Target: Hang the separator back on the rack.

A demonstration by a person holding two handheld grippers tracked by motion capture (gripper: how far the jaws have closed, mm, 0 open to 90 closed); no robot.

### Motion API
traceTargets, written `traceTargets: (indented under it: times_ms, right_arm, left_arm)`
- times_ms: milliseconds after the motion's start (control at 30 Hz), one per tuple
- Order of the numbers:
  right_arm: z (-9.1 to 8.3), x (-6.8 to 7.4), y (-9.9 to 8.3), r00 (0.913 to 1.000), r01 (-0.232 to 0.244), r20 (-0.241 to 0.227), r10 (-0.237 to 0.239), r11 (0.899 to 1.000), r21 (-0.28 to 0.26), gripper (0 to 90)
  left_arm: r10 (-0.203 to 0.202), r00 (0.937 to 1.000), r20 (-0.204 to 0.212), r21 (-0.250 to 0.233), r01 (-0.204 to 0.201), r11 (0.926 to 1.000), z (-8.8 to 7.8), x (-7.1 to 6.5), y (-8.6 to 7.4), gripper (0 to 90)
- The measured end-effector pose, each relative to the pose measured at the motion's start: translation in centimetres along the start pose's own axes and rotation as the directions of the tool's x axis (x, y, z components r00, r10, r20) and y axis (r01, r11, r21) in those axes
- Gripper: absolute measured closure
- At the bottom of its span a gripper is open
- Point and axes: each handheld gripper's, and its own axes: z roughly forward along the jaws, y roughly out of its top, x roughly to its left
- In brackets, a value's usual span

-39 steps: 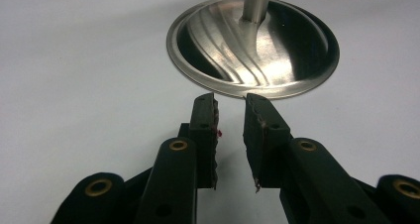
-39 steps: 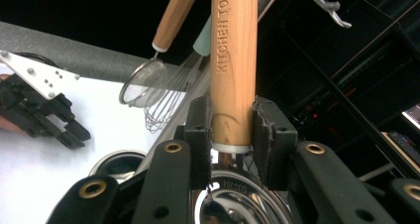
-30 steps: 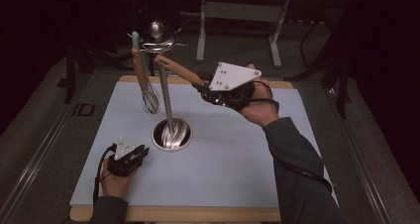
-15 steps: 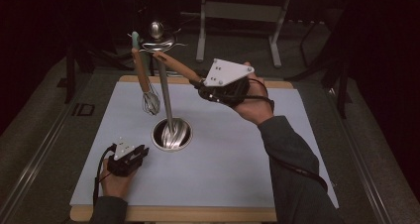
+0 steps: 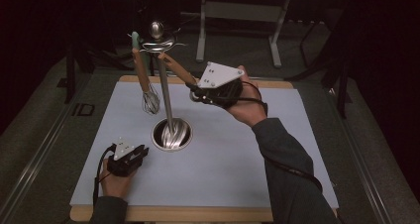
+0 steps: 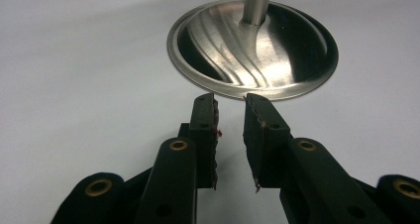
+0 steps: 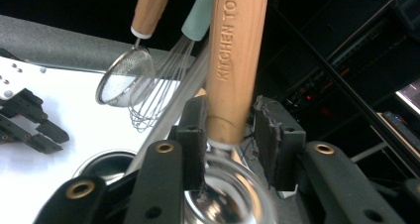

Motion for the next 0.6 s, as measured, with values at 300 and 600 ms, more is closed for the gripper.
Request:
traceTargets:
  times_ms: [300, 600]
  right_arm:
    - [-0.4, -0.2, -0.3, 0.9997, -0.023, -0.01, 0.023, 1.0, -0.006, 63.0]
    - [-0.7, -0.7, -1.5, 0.999, -0.041, -0.019, 0.041, 0.999, 0.008, 60.9]
  left_arm:
    - [0.003, 1.0, -0.001, 0.003, -0.003, 1.0, 0.0, 0.0, 0.0, 75.4]
    - [0.003, 1.0, -0.001, 0.002, -0.003, 1.0, 0.0, 0.0, 0.0, 75.4]
